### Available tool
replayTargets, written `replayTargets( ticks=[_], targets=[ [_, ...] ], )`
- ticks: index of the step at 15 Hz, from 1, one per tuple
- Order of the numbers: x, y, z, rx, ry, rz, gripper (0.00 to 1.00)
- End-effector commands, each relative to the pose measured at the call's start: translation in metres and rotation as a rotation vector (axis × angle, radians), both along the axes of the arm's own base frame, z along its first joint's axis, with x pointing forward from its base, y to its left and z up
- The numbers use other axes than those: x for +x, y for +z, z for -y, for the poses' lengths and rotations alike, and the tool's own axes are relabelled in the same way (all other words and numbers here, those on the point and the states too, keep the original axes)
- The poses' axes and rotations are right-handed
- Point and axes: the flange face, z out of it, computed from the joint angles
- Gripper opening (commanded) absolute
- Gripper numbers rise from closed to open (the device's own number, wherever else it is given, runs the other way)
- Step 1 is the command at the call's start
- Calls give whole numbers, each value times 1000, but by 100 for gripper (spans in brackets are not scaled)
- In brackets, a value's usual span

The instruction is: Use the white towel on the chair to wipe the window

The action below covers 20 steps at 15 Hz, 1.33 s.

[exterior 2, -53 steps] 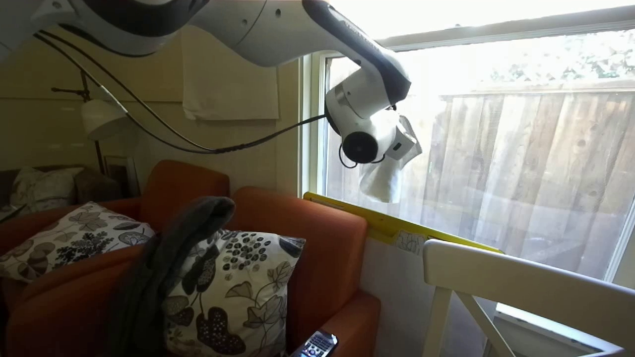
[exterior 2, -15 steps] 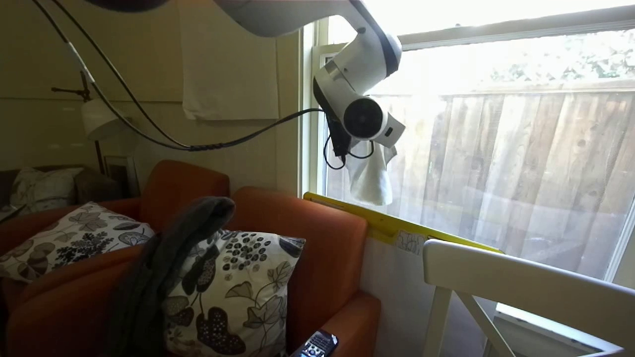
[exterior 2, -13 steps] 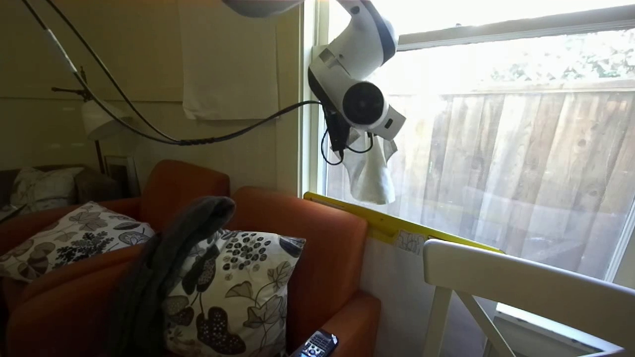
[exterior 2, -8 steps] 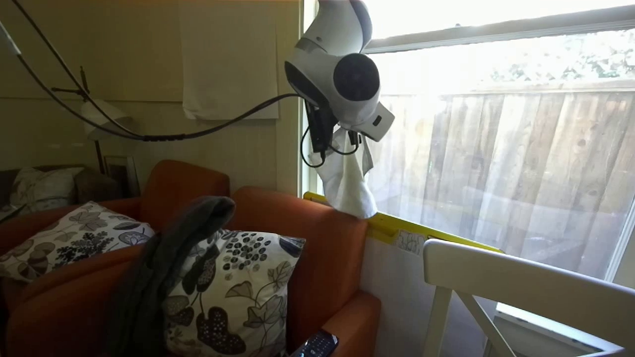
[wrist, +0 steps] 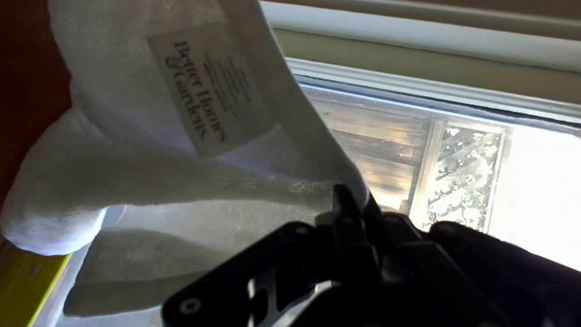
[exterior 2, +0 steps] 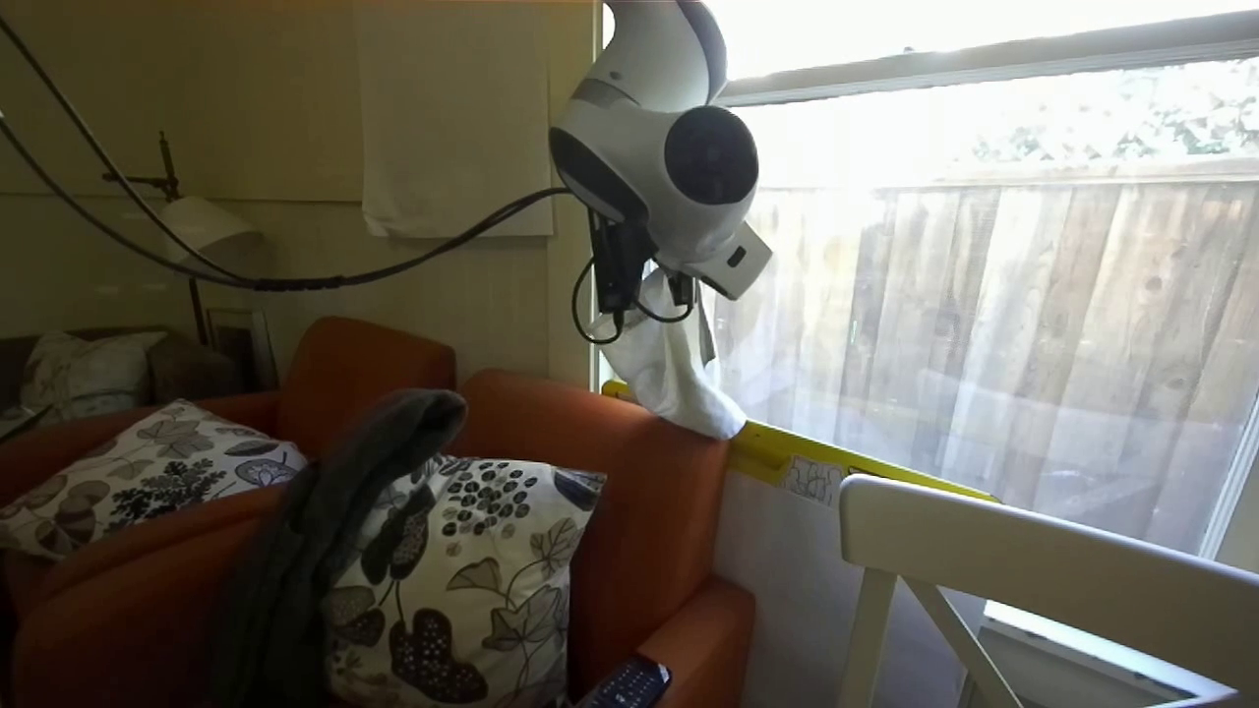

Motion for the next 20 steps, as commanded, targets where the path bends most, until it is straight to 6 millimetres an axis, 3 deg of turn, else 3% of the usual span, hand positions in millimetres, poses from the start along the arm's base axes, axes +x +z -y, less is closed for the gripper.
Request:
replayTargets(
  ticks=[1,7,12,13,14,16,20],
  targets=[
    [3,-6,-15,-1,70,-50,1],
    [15,-39,-82,51,306,-157,1],
    [27,-82,-97,-3,351,-174,1],
    [28,-85,-98,0,351,-185,5],
    [28,-82,-101,5,365,-190,30],
    [25,-66,-107,-16,390,-194,34],
    [7,-25,-121,-172,487,-252,61]
  ],
)
